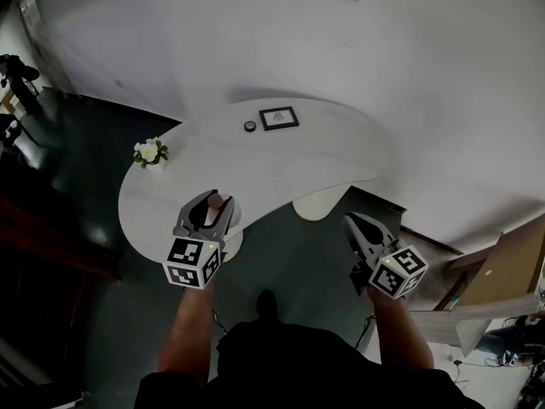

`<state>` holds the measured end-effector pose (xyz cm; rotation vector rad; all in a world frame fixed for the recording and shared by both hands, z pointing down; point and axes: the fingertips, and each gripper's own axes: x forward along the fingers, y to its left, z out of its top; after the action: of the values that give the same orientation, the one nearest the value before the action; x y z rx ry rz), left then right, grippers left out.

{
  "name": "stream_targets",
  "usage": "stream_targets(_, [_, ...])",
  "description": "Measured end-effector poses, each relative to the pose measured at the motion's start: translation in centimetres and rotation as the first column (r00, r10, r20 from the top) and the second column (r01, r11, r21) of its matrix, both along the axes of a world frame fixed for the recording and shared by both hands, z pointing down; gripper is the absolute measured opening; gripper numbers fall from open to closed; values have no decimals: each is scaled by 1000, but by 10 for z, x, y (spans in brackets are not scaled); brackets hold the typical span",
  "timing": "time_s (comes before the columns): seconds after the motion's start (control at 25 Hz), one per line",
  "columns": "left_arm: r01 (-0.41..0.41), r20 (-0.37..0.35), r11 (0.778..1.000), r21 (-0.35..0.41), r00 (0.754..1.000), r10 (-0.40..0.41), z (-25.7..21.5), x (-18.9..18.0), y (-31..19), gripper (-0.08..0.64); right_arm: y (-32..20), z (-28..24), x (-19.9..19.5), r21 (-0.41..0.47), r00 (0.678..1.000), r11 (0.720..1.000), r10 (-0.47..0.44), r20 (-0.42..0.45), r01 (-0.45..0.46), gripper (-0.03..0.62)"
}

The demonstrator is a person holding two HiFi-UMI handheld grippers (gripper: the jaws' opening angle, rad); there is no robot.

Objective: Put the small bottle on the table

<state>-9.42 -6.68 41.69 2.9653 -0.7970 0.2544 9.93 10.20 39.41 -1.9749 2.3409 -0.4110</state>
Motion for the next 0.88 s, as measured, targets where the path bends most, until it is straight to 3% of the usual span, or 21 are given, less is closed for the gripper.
stream_targets(0.4, [3,-5,1000,-20,1000,-4,-1,3,-44,149,-63,-20,-7,59,999,997,-48,25,46,11])
stream_targets(0.88, [77,11,997,-23,997,-77,4,19,-89,149,-136,-1,22,62,988,990,-131,80,127,11])
